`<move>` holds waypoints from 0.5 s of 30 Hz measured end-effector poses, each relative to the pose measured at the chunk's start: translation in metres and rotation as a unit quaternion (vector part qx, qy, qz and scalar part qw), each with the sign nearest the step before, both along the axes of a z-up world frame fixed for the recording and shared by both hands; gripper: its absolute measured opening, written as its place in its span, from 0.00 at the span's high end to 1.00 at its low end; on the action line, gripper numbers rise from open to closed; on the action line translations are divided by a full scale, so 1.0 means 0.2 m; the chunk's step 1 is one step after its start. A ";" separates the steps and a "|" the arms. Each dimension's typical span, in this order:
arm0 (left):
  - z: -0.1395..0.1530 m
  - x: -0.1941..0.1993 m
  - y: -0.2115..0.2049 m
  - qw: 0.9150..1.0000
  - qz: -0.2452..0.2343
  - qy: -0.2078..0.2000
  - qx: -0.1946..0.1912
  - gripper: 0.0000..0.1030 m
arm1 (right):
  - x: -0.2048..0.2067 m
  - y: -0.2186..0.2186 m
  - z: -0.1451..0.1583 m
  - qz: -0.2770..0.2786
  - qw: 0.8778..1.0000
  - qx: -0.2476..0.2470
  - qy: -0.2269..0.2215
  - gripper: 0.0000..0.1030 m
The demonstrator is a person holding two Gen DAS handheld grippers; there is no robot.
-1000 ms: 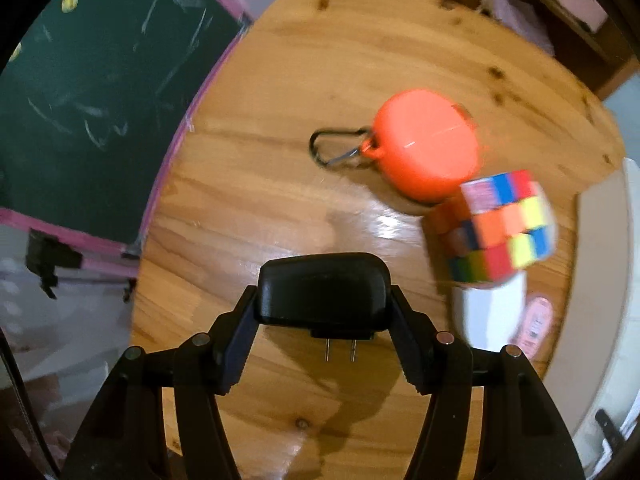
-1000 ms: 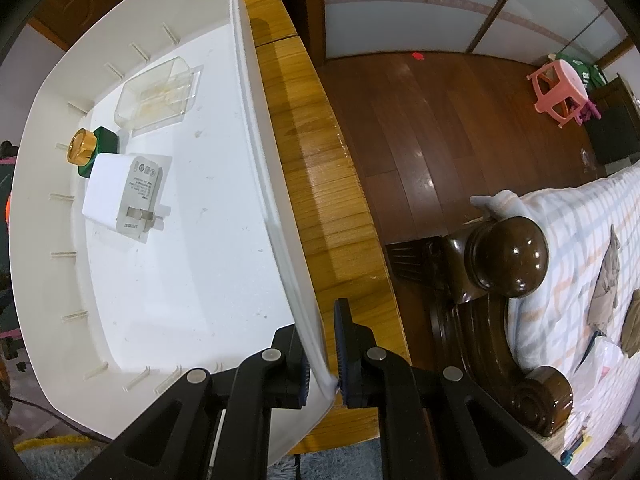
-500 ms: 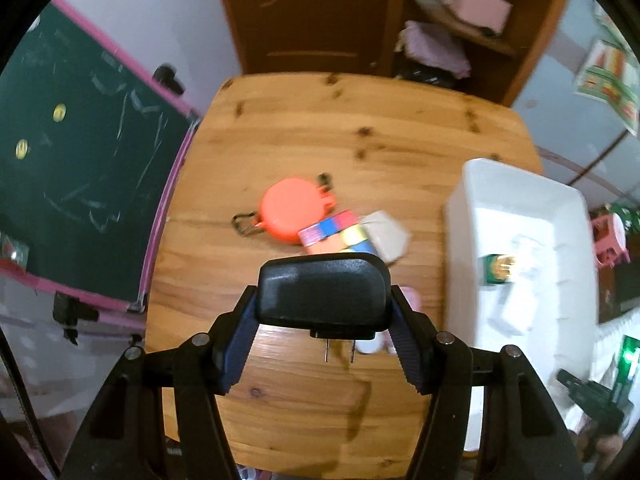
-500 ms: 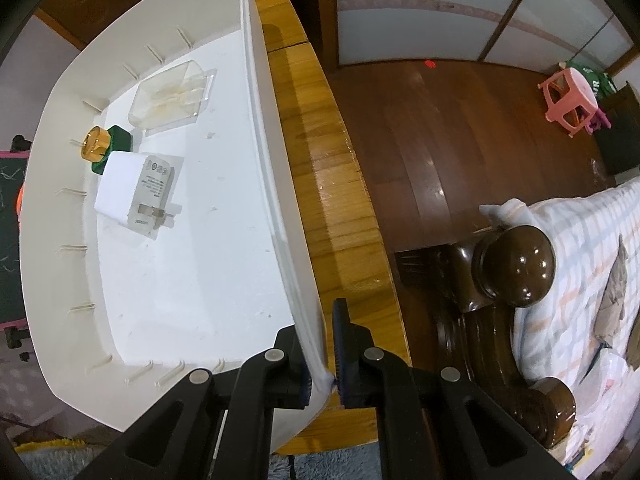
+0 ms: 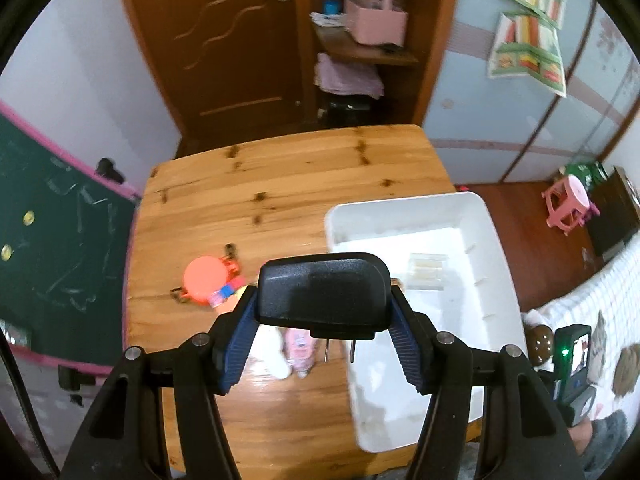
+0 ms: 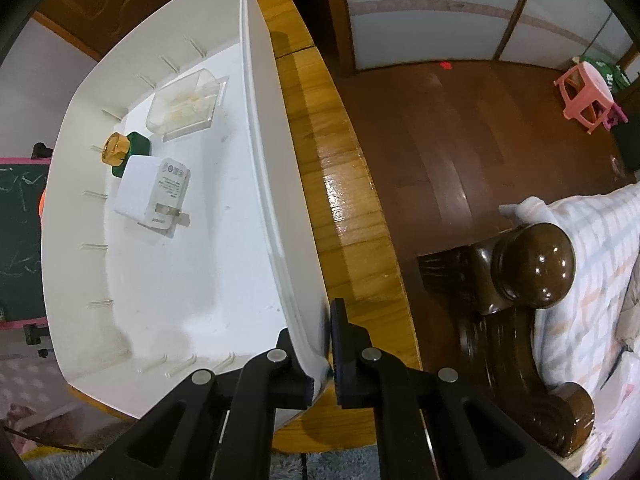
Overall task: Organize rigid objects
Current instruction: 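Carry the black plug adapter with the left tool into the bin and release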
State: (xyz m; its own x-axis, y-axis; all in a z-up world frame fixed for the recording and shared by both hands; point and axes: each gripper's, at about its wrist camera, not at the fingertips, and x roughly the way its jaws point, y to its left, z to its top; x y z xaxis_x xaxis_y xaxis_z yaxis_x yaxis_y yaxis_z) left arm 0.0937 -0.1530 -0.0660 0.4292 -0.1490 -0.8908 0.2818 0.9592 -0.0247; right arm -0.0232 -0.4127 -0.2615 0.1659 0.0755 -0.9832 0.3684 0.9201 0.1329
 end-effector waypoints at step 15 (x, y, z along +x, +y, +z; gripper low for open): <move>-0.29 0.17 -0.73 0.990 -0.124 0.047 0.053 0.36 | -0.02 -0.01 0.00 0.007 1.000 0.013 -0.017 0.93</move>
